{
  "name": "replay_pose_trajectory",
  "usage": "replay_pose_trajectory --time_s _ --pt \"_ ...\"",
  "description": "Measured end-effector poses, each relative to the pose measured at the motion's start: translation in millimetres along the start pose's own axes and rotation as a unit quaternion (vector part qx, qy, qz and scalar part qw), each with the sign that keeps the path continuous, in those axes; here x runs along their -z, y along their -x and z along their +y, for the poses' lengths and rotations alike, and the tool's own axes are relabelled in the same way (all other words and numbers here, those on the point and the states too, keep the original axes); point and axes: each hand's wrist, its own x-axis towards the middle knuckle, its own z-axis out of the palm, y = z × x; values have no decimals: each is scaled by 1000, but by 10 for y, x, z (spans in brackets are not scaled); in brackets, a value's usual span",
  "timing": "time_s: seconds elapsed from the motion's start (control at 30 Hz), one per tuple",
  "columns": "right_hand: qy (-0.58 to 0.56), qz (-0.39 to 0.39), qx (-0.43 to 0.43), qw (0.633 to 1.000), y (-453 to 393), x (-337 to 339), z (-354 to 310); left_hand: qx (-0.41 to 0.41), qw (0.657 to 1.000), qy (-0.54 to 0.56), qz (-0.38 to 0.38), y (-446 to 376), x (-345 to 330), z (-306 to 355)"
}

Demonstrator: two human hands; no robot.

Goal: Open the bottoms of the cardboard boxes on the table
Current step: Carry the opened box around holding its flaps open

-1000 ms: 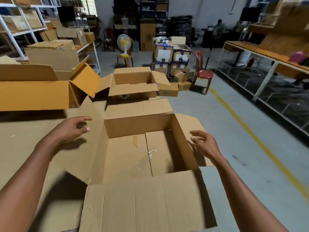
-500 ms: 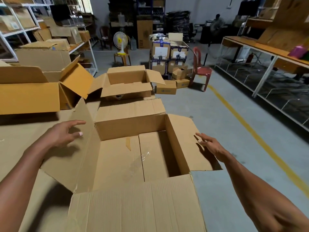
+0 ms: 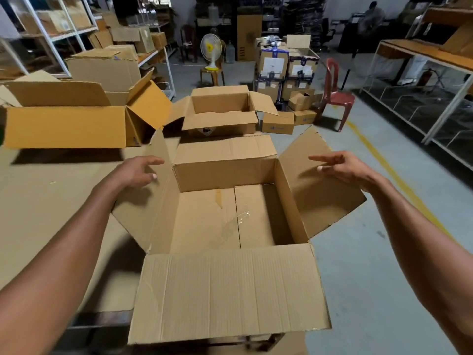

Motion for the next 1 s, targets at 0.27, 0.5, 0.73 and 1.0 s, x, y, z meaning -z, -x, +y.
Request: replay_pose_trajectory --time_s 0.27,0.5,0.73,1.0 --pt "214 35 5 976 -176 -415 -449 46 999 10 12 127 -3 9" --pt "268 79 -22 960 -138 -604 -573 62 996 53 35 233 -22 -26" --pt "258 111 -26 960 113 -618 -598 43 996 58 55 365 -14 -59" --pt "231 189 -45 953 864 -547 -475 -49 995 27 79 490 -68 154"
